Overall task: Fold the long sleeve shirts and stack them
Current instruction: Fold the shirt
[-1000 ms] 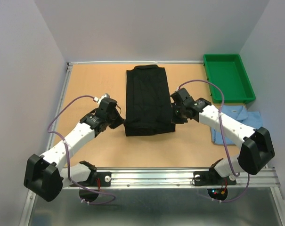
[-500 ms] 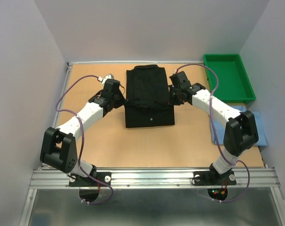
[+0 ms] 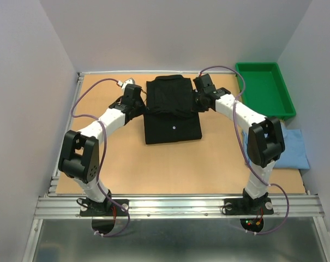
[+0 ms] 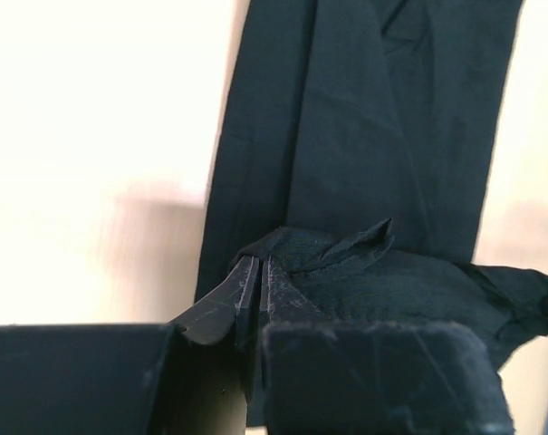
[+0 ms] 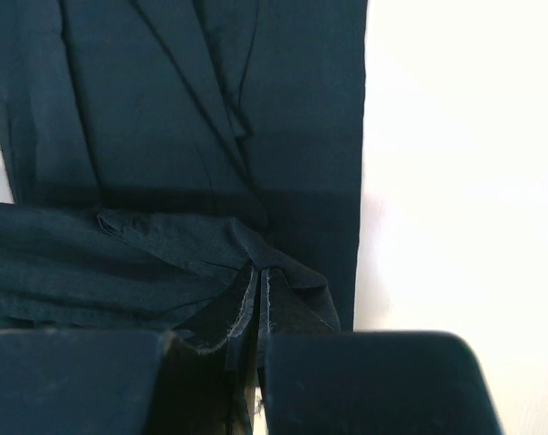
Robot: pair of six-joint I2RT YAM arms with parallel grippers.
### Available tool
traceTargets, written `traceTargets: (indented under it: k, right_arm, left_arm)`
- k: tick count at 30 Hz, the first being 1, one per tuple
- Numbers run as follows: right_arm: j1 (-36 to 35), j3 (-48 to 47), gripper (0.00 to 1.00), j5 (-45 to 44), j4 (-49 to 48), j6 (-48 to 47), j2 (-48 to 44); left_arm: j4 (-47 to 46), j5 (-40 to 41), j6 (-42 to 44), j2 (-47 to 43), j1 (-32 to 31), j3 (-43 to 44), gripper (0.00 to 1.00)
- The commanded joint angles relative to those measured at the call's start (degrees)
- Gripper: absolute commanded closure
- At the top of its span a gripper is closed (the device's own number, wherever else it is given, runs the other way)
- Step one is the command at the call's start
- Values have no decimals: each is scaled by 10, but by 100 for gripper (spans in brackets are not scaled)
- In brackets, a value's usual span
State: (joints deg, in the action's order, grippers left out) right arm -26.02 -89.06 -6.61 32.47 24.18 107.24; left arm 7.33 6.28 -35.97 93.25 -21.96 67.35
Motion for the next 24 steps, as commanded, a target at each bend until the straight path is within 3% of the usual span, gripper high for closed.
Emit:
traceTargets:
  k: [1,18,24]
  right_arm:
    - [9,-45,99,5,-33,-15,23]
    - [33,-42,99,6,-72,-5,98]
    - [39,-37,96,5,-74,-1,103]
  left_arm:
    - [-35,12,27,21,5,34,100]
    - [-70,-4,83,133,7,87,100]
    - [-71,-5,91,157,6,98,93]
